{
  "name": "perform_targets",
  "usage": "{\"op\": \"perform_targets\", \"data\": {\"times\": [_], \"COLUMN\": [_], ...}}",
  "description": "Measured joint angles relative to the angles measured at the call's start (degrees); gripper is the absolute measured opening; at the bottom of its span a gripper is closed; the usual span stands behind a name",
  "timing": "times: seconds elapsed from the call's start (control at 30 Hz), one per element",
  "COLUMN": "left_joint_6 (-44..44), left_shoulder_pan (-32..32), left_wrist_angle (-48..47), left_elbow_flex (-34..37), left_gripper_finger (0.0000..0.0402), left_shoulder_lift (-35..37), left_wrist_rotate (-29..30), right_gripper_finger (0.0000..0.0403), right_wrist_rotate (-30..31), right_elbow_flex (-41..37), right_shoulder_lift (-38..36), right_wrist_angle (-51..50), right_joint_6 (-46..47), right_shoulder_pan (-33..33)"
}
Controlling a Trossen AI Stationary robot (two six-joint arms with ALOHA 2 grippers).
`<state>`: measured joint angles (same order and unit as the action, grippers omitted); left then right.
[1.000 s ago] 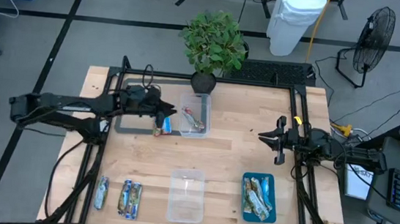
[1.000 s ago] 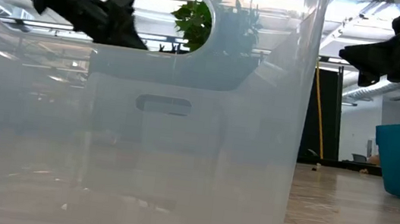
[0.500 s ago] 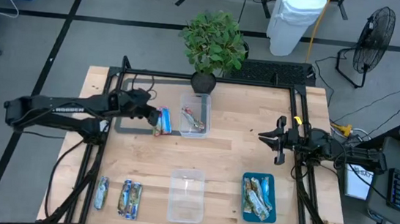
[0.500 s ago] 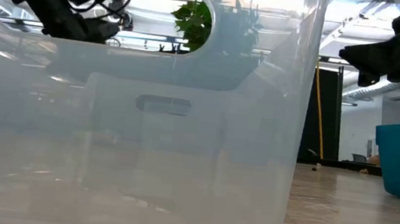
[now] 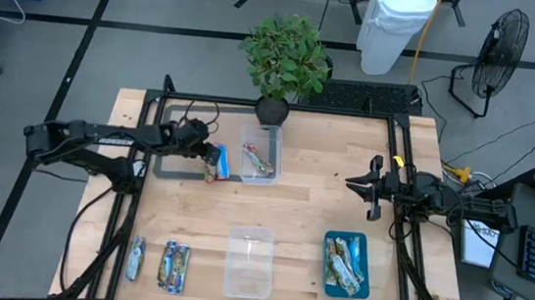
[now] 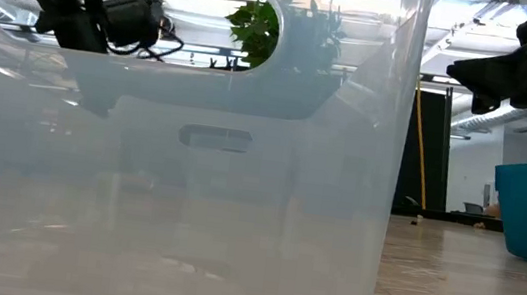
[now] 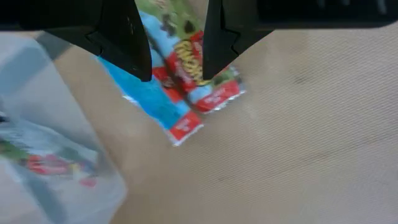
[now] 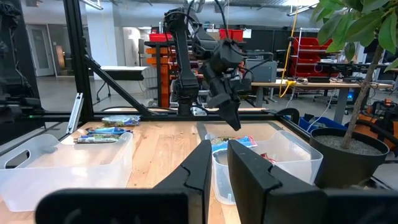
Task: Pick and place Granola Bars by type
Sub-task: Put the red granola bar into the top transparent bin
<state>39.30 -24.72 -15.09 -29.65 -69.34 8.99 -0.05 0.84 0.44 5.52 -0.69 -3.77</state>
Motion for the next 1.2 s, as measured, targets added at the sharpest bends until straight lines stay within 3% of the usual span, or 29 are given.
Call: {"op": "perform_targets", "data": {"times": [0.47, 1.2], "left_joint_6": [-3.6, -3.3], "left_shoulder_pan": [-5.1, -6.4], "left_wrist_angle": [7.9, 8.2], "left_elbow_flex": [0.0, 0.0], "left_gripper_finger": [0.0147, 0.0147], "left_shoulder_lift": [-4.5, -6.4], "left_wrist_rotate": [-7.8, -8.0], "right_gripper_finger": [0.0045, 0.0044], "right_wrist_rotate": [0.0, 0.0], "right_elbow_flex": [0.0, 0.0], "right_shoulder_lift": [0.0, 0.0], "right_wrist_angle": [0.0, 0.0], "right_joint_6": [0.0, 0.0], "right_shoulder_pan": [0.0, 0.0]}}
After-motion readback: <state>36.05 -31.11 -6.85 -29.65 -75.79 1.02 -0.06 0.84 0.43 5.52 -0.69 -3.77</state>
